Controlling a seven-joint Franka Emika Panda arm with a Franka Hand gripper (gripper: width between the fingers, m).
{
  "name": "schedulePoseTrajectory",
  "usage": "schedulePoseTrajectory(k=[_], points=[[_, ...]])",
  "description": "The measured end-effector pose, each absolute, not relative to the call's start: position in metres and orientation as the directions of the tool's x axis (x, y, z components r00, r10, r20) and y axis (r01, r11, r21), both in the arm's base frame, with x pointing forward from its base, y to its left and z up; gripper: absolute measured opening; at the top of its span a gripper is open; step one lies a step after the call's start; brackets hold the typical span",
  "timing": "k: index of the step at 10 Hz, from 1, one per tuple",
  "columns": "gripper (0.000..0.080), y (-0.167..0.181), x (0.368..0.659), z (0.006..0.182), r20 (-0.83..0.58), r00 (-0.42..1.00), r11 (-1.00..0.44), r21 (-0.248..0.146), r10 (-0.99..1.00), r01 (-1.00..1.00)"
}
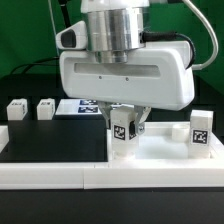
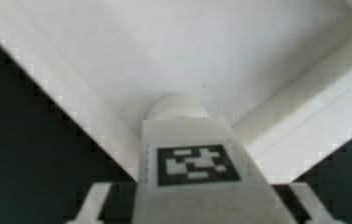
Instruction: Assemble square table
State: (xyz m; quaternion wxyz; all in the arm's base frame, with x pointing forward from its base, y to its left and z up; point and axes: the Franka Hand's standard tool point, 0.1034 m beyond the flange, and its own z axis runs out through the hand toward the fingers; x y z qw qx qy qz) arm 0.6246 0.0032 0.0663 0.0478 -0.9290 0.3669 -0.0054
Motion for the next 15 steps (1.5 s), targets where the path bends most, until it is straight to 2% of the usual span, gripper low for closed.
schedulePoseTrajectory(k=[3,4,5,6,7,8,9,10,11,13,15], points=[[0.0285,0.002,0.626,0.066,-0.094,0.379,-0.371,-0.09,-0.921,-0.924],[0.0287,0.006,0.625,0.064,-0.137,0.084,-0.076,-0.063,-0.987,-0.995],[0.0287,0.012,0.626,0.063,-0.163,-0.143,0.151,-0.039,-0.976,-0.988],[0.0287,0.012,0.627,0.063,-0.164,-0.156,0.165,-0.038,-0.974,-0.986],[0.0287,0.012,0.626,0.063,-0.164,-0.154,0.162,-0.038,-0.974,-0.986],[0.0472,0.012,0.626,0.063,-0.161,-0.099,0.108,-0.046,-0.982,-0.993],[0.0588,0.011,0.627,0.065,-0.136,0.154,-0.144,-0.081,-0.979,-0.986],[0.0588,0.01,0.627,0.066,-0.121,0.305,-0.294,-0.104,-0.945,-0.95],[0.0637,0.01,0.627,0.065,-0.112,0.385,-0.373,-0.112,-0.916,-0.921],[0.0646,0.01,0.627,0.065,-0.097,0.494,-0.482,-0.124,-0.864,-0.867],[0.0648,0.008,0.626,0.065,-0.053,0.71,-0.7,-0.131,-0.702,-0.702]])
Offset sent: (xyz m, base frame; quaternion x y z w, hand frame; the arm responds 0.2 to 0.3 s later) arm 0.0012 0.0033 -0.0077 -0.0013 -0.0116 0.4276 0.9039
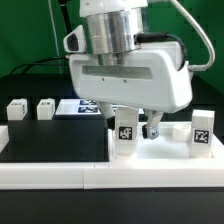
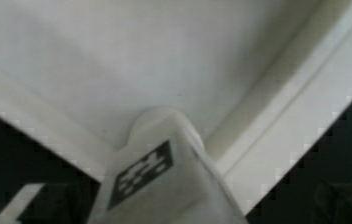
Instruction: Assemble square table
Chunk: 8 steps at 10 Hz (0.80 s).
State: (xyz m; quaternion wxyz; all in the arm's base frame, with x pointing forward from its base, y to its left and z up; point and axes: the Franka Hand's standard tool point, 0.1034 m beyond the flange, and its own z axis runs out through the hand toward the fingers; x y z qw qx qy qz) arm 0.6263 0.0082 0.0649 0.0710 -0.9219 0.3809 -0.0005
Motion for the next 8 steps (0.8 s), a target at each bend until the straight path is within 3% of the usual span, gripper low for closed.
schedulePoseTrajectory(k=[2,4,6,7,8], points=[[0.0648,0.0037,0.6299,0.0655,0.031,0.913,-0.908,-0.128,-0.407,-0.4],[0.0648,0.0032,0.6295,0.064,0.044,0.918,-0.913,-0.128,-0.395,-0.387],[0.0386,0.0032,0.6295,0.0638,0.042,0.914,-0.909,-0.128,-0.403,-0.395],[0.0291,0.0002,0.6282,0.0628,0.032,0.88,-0.876,-0.127,-0.473,-0.466],[0.0291,-0.0004,0.628,0.0624,0.02,0.838,-0.833,-0.129,-0.545,-0.538]])
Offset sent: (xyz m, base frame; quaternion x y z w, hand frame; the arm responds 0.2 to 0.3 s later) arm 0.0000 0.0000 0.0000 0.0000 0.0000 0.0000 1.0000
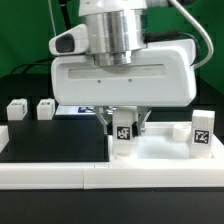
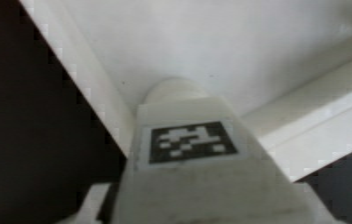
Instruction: Assemble square table
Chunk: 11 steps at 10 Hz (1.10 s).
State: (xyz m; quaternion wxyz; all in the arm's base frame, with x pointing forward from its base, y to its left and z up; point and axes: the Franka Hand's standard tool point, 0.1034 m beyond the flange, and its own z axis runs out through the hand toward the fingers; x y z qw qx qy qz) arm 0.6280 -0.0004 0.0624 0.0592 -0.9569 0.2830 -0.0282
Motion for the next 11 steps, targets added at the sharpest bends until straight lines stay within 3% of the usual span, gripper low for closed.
schedulePoseTrajectory(k=[3,6,8,10,11], points=[[0.0291,-0.0066,0.628,0.0614,-0.032,0.613,-0.604,-0.137,-0.79,-0.785],[0.0291,-0.0063,0.6256,0.0606,-0.098,0.213,-0.203,-0.107,-0.972,-0.973],[0.0291,-0.008,0.6228,0.0597,-0.181,-0.106,0.122,-0.08,-0.978,-0.989],[0.0291,-0.0074,0.6211,0.0596,-0.214,-0.274,0.292,-0.057,-0.938,-0.955],[0.0292,-0.0071,0.621,0.0596,-0.214,-0.26,0.278,-0.059,-0.942,-0.959]])
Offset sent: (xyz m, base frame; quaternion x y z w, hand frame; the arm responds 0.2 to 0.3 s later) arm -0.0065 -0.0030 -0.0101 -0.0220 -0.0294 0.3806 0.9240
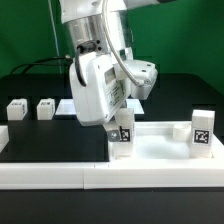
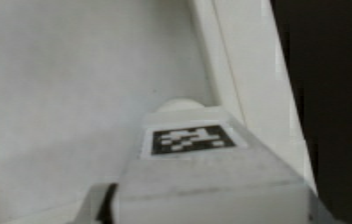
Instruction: Assemble square table
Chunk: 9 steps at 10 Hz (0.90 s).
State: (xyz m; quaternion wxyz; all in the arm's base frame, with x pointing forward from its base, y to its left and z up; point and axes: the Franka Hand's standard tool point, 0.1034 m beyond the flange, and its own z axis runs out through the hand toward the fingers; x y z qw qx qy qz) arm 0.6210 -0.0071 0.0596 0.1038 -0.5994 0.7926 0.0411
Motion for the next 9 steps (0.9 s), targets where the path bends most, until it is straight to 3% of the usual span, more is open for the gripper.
schedulePoseTrajectory(k=[1,3,4,7,9], points=[[0.0292,-0.006,0.621,0.059,-0.206,-0.195,0.214,-0.071,-0.959,-0.974],[0.0609,0.003,0.621,0.062,-0.164,0.178,-0.157,-0.131,-0.97,-0.979],[0.0609,0.006,0.621,0.065,-0.146,0.318,-0.295,-0.158,-0.937,-0.942],[0.0647,0.005,0.62,0.064,-0.103,0.534,-0.512,-0.185,-0.839,-0.839],[0.0649,0.001,0.619,0.063,-0.064,0.741,-0.718,-0.203,-0.669,-0.666]])
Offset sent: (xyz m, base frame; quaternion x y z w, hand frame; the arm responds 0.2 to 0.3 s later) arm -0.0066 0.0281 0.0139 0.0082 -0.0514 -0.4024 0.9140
